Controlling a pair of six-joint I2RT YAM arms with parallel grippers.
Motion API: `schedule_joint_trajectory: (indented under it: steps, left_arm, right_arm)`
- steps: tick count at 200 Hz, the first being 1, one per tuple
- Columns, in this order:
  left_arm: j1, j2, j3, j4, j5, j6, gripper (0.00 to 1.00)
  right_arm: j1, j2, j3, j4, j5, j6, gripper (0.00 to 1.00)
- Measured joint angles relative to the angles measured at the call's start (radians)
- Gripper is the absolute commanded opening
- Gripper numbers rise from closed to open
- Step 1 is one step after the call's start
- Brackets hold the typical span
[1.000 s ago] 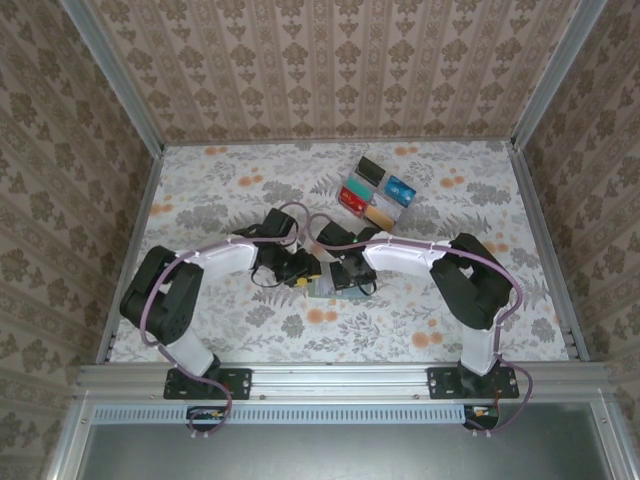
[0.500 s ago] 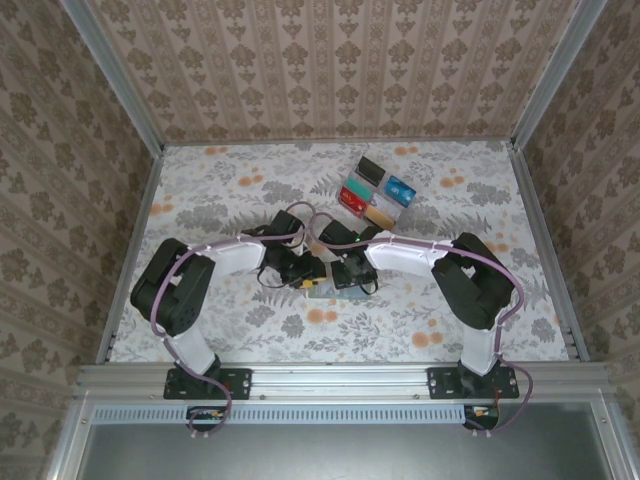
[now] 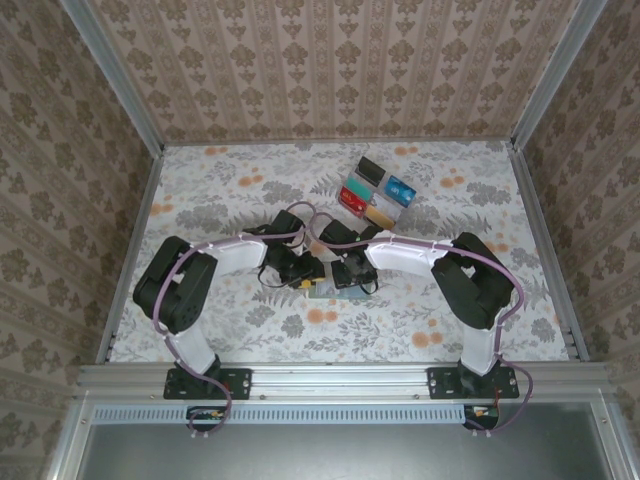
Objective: Take the credit cards out of the card holder
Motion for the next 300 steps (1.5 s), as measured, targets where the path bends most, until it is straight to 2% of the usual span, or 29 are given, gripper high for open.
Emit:
schedule_joint_trajectory:
  steps: [64,126,192,300]
  left_arm:
    - [0.000,0.006,0.003,0.008,0.022,0.000,0.28]
    - [0.000,0.005,0.003,0.008,0.025,0.009,0.27]
    - [0.000,-0.053,0.003,0.010,0.040,0.035,0.23]
    - [-0.011,-0.039,0.001,0.131,0.143,0.018,0.26]
  right_arm:
    - [0.000,0.032,0.040,-0.044,0.002,0.000,0.42]
    - [0.000,0.039,0.044,-0.050,0.002,0.000,0.41]
    - [-0.001,0.027,0.035,-0.039,0.002,0.004,0.41]
    - [-0.051,-0.133,-0.127,0.124,-0.071,0.054,0.43]
